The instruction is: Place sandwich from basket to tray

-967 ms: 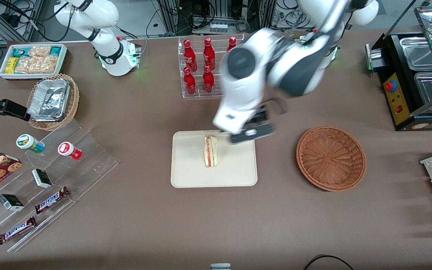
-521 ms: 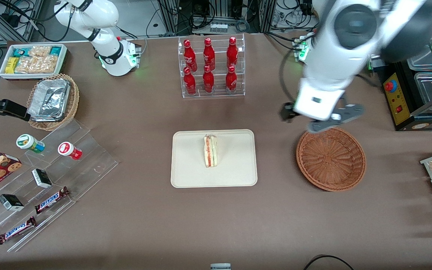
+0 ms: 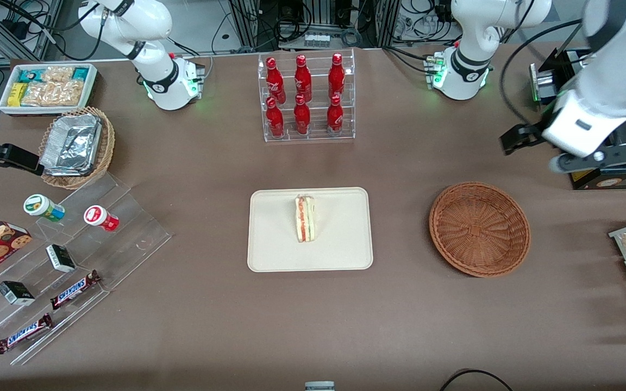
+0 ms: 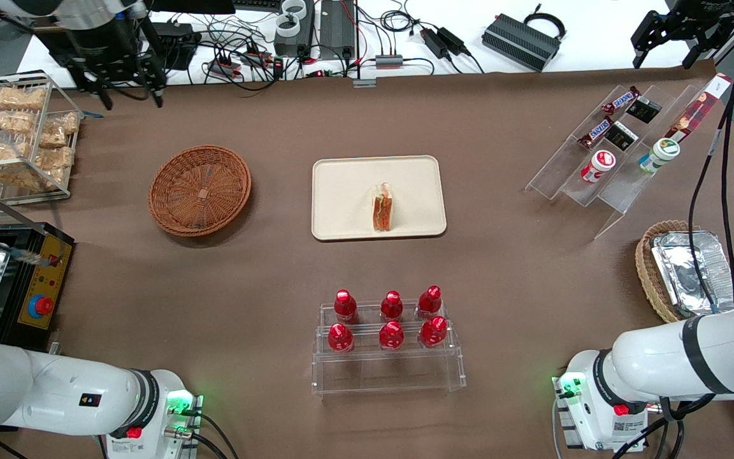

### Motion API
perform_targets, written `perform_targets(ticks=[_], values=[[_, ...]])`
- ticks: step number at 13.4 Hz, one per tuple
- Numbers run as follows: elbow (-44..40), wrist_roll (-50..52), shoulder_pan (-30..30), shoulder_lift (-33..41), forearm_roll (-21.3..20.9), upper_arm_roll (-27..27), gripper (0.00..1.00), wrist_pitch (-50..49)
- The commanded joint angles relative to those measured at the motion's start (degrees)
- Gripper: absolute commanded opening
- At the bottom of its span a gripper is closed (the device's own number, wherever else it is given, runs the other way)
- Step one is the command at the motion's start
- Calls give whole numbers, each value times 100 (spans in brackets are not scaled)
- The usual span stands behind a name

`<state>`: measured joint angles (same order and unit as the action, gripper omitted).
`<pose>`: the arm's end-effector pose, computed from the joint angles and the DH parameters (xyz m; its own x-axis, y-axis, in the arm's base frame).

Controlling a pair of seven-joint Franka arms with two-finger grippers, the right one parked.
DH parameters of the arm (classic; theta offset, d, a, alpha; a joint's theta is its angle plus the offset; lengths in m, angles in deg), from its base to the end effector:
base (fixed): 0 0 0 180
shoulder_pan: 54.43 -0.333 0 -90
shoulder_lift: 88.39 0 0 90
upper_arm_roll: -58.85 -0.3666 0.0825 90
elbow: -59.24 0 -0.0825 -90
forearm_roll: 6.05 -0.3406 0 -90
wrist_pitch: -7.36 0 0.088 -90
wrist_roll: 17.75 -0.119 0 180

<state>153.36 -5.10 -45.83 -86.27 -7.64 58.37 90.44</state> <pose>0.4763 -0.0643 0.6418 0.9858 0.0837 -0.1452 0.0756 -0.9953 -0.0607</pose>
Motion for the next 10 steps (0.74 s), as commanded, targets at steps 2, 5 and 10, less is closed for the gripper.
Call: perform_targets(ticks=[2, 5, 10], values=[[335, -886, -543, 332, 88, 75, 100, 50], [265, -931, -745, 324, 88, 83, 100, 32], [107, -1072, -719, 218, 44, 110, 100, 58]])
